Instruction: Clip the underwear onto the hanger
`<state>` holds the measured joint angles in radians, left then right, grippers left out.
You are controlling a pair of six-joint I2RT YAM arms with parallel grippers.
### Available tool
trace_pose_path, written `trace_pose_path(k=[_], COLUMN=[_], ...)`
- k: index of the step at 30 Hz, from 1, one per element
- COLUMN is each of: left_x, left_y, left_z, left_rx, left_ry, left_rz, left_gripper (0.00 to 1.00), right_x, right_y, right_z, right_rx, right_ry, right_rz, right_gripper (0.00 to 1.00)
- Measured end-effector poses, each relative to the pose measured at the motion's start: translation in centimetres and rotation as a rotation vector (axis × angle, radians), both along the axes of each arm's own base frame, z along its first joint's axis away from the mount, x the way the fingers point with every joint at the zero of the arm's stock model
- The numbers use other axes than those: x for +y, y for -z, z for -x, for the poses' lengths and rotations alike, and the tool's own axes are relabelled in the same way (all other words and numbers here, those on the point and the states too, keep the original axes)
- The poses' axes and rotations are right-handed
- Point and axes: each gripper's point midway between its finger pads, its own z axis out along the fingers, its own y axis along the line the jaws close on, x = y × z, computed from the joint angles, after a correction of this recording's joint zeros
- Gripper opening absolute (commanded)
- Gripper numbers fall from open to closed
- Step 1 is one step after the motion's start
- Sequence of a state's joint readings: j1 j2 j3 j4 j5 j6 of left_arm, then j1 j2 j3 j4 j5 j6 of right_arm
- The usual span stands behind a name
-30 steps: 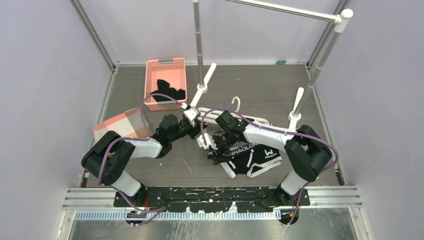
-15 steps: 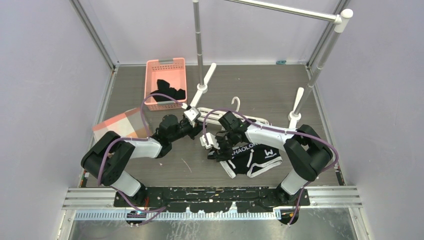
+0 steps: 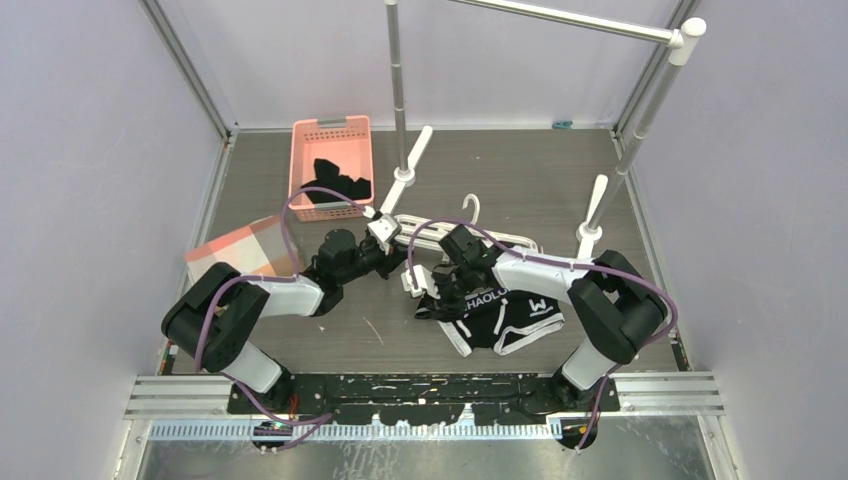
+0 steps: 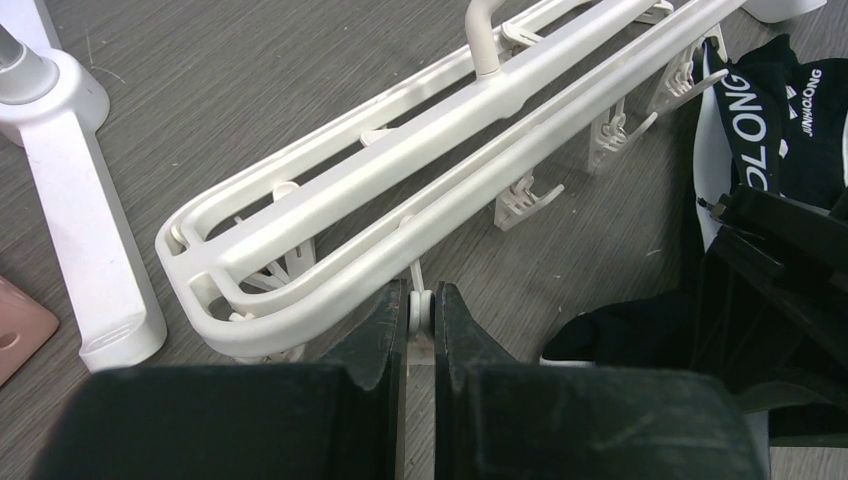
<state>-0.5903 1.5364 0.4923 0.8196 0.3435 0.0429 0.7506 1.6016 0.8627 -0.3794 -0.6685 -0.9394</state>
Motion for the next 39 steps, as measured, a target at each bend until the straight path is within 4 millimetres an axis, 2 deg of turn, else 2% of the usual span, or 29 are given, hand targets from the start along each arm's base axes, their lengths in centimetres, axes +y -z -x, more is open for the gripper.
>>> trace_pose_path(k=[3, 6, 7, 16, 26, 32, 39], left_x=[0.0, 0.0, 0.0, -0.5, -1.0, -1.1, -1.4], left_y=[0.0, 0.0, 0.0, -0.3, -1.3, -1.7, -2.5], left_z=[0.0, 0.0, 0.0, 0.8, 3.0, 3.4, 4.1], left_rx=[0.001, 0.002, 0.002, 0.045, 0.091, 0.091, 0.098], left_ry=[0.0, 0.0, 0.0, 0.032, 0.102, 0.114, 0.147], left_rz=[-0.001, 0.0, 0.0, 0.042, 0.115, 0.126, 0.152], left_gripper=[0.0, 0.0, 0.0, 0.0, 0.0, 0.0, 0.0], right_x=[0.1, 0.1, 0.1, 0.2, 1.0, 0.5, -0.8], right_y=[-0.1, -0.1, -0.1, -2.2, -3.1, -2.8, -2.0], right_z=[-0.1, -0.2, -0.2, -0.4, -1.4, -2.4, -2.0], right_rx=[-0.006, -0.01, -0.012, -0.044, -0.013, -0.032, -0.048], right_ry=[0.011, 0.029, 0.04, 0.177, 0.309, 0.385, 0.424], right_rz=[-0.008, -0.014, -0.017, -0.128, -0.189, -0.174, -0.152], right_gripper=[0.2, 0.04, 0.01, 0.01, 0.01, 0.01, 0.01])
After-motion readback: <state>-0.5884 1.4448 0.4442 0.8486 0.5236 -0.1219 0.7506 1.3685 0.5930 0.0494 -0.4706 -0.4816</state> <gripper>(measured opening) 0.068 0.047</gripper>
